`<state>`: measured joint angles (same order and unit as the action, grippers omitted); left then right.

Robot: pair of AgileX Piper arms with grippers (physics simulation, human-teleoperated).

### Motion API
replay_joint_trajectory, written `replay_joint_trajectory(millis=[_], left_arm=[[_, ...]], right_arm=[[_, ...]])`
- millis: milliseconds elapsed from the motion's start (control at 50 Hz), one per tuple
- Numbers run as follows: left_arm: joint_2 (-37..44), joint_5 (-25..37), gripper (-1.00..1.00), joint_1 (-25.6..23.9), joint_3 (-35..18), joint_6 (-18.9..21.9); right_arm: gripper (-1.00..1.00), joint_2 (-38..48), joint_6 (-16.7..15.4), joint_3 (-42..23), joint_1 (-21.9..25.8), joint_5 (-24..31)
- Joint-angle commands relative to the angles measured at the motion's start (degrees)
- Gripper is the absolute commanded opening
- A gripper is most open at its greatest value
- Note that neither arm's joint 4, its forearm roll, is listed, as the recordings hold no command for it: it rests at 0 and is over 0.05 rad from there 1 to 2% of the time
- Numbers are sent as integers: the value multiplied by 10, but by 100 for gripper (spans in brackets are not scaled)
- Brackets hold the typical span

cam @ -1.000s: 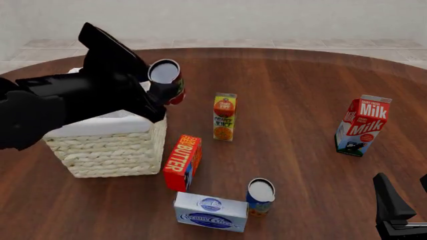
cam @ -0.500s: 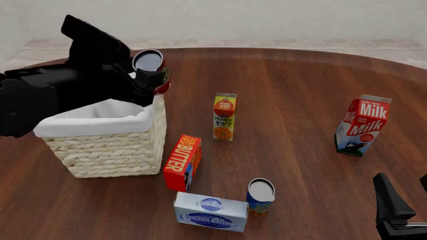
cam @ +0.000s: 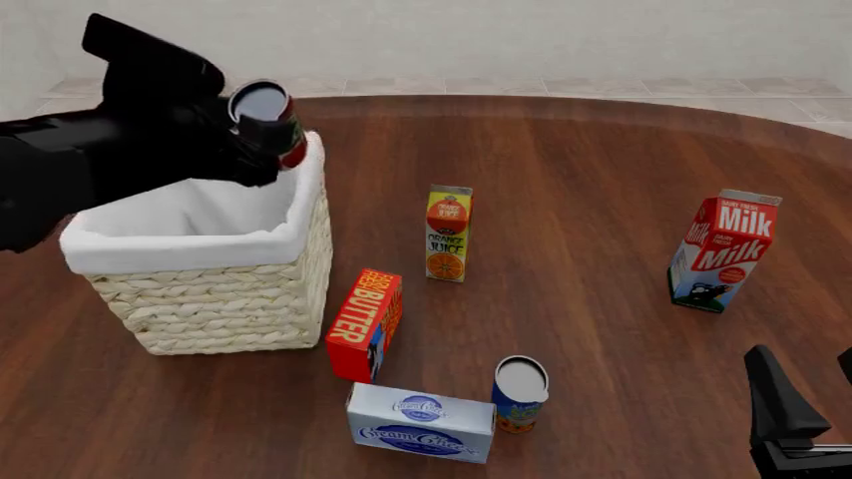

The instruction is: Pick up the tomato sauce, and put it in the basket.

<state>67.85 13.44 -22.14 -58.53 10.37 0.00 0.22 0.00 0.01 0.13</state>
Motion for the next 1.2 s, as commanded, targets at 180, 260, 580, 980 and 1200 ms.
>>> replay_joint_trajectory(millis=[180, 260, 580, 980, 1200], left_arm=[[0, -2, -100, 50, -12, 2], [0, -5, -100, 60, -11, 3], [9, -22, -100, 97, 3, 7], [24, 22, -100, 127, -12, 56], [28, 75, -100, 140, -46, 88]], right_arm=[[100, 1, -1, 0, 0, -1], [100, 1, -1, 0, 0, -1], [100, 1, -1, 0, 0, -1], [100, 1, -1, 0, 0, -1], [100, 1, -1, 0, 0, -1]])
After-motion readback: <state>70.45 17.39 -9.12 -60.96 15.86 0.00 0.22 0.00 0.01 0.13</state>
